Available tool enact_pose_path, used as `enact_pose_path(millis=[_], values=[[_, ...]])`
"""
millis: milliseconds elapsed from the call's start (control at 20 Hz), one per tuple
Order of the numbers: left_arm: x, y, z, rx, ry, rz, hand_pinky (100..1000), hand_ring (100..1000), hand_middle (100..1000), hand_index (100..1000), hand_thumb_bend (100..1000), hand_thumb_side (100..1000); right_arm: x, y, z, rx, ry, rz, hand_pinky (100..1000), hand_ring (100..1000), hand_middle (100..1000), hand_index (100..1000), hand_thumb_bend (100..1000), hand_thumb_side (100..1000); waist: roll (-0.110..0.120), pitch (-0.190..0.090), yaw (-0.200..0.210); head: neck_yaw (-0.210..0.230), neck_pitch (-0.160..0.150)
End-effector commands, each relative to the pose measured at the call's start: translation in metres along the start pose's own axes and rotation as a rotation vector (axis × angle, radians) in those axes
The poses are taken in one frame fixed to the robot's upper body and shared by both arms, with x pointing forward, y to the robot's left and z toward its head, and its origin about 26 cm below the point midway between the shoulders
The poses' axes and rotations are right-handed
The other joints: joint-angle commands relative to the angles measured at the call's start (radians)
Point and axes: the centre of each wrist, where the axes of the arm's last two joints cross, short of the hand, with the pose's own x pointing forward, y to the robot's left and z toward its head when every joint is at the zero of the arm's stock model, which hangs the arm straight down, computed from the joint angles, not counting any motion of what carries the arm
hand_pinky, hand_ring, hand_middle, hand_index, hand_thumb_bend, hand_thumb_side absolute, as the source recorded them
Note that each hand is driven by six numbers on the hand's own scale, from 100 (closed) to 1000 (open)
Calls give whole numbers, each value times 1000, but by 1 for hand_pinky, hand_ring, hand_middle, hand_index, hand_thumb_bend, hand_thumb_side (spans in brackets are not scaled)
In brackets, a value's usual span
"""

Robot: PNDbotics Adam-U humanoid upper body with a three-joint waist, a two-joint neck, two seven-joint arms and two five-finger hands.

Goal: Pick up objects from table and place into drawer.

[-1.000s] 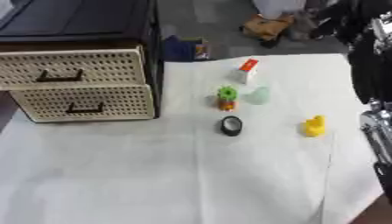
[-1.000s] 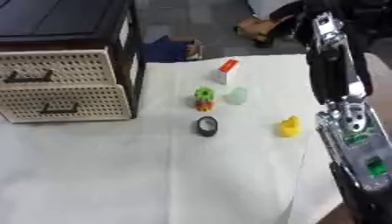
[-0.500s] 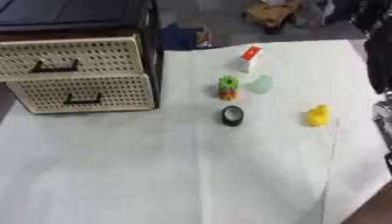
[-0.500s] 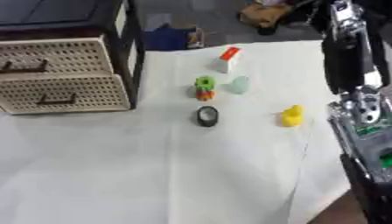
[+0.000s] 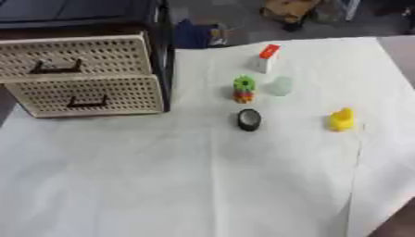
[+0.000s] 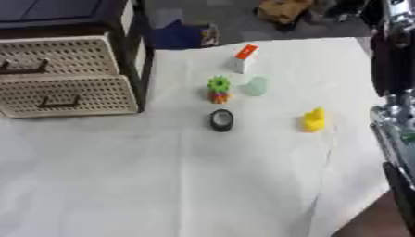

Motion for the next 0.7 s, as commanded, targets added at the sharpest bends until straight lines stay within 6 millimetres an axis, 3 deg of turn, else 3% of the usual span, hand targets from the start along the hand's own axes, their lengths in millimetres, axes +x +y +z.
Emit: enact_pose_path(millis=[50, 350, 550, 650, 700], values=[[5, 18, -11, -50, -60, -76, 367, 465, 554, 795, 100, 958, 9, -9, -6, -4, -44, 44, 649, 545, 602, 926, 100, 1000, -2, -13, -2, 2, -23], [7, 36, -15, -173, -85, -183, 355, 438, 513, 812, 100, 932, 8, -13, -5, -16, -41, 64, 650, 540, 602, 925, 100, 1000, -7, -11, -1, -4, -47], [10, 45, -26, -288, -126, -274, 150, 287, 404, 828, 100, 888, 7, -15, -3, -17, -29, 77, 650, 537, 602, 925, 100, 1000, -9, -17, 6, -11, -48], [13, 47, -32, -363, -149, -322, 111, 247, 368, 836, 100, 898, 6, -15, -2, -17, -27, 80, 651, 536, 602, 925, 100, 1000, -10, -20, 10, -15, -48], [14, 47, -34, -399, -162, -342, 100, 185, 310, 843, 100, 911, 6, -15, -2, -17, -26, 80, 651, 536, 602, 924, 100, 1000, -10, -22, 11, -18, -47]])
